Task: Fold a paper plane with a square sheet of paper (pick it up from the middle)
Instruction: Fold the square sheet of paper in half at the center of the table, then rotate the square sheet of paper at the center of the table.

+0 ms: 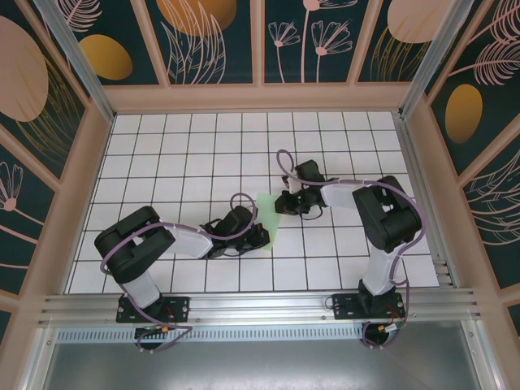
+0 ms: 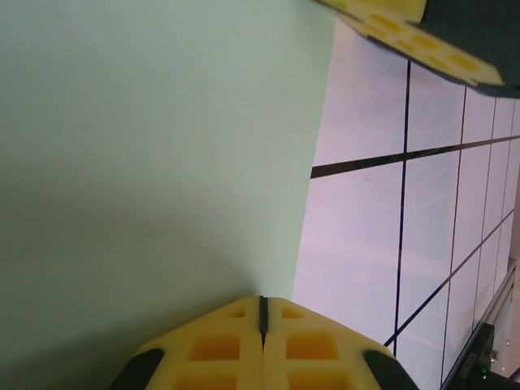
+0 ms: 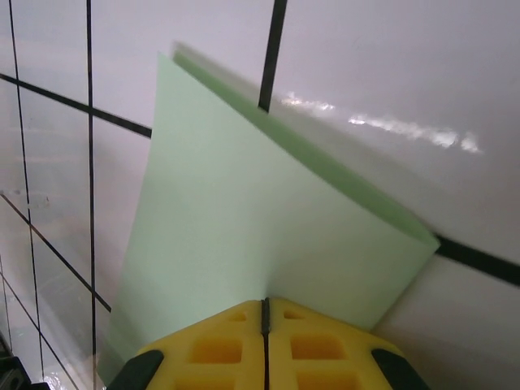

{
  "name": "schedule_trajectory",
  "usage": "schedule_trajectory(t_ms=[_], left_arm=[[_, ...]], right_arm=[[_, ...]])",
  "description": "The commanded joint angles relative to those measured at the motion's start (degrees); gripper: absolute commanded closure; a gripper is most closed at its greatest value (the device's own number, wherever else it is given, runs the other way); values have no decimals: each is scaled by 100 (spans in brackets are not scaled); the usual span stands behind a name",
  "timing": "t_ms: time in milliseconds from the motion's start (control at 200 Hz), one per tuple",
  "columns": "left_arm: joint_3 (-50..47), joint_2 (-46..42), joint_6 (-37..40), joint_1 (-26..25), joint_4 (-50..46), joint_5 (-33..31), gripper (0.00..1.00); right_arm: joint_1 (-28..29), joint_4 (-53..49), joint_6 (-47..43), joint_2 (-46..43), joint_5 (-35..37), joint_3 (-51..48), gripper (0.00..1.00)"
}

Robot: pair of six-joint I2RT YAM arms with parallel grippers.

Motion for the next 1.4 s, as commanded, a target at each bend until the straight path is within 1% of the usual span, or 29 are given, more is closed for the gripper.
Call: schedule_trajectory(t_ms=[0, 75, 245, 510, 731, 891, 916, 1006, 1041, 1126, 1201, 1271, 1376, 1396], left_arm=[[-365, 358, -4, -26, -1167, -89, 95], [-399, 363, -30, -33, -1113, -93, 95], [-410, 376, -30, -27, -1074, -84, 95], [-436, 321, -31, -37, -1027, -95, 95], [-406, 245, 17, -33, -985, -111, 95], [-272, 42, 72, -41, -876, -127, 93], [-213, -137, 90, -39, -851, -127, 92], [78, -374, 182, -35, -824, -195, 86], [216, -457, 224, -36, -820, -234, 82], [500, -607, 370, -12, -828, -346, 72], [651, -690, 481, 74, -921, -463, 64], [661, -751, 528, 222, -1038, -538, 60], [482, -898, 589, 531, -1113, -502, 51], [436, -934, 601, 585, -1127, -493, 50]], right_arm=[[-308, 85, -185, 185, 381, 177, 93], [-396, 204, -177, 173, 248, 175, 93], [-547, 186, -212, 315, 254, 286, 93], [-759, 204, -208, 325, 572, 345, 94], [-791, 136, -108, 302, 741, 592, 93], [-796, 171, 16, -107, 891, 479, 93], [-793, 178, 43, -188, 936, 436, 92], [-753, 188, 167, -617, 1103, 174, 89], [-716, 190, 214, -796, 1172, 56, 87], [-569, 142, 367, -1225, 1388, -242, 78], [-331, 106, 539, -1593, 1762, -492, 69], [-45, -10, 751, -1834, 2161, -627, 61], [369, -190, 1070, -1914, 2660, -623, 58], [536, -228, 1097, -1900, 2737, -591, 57]])
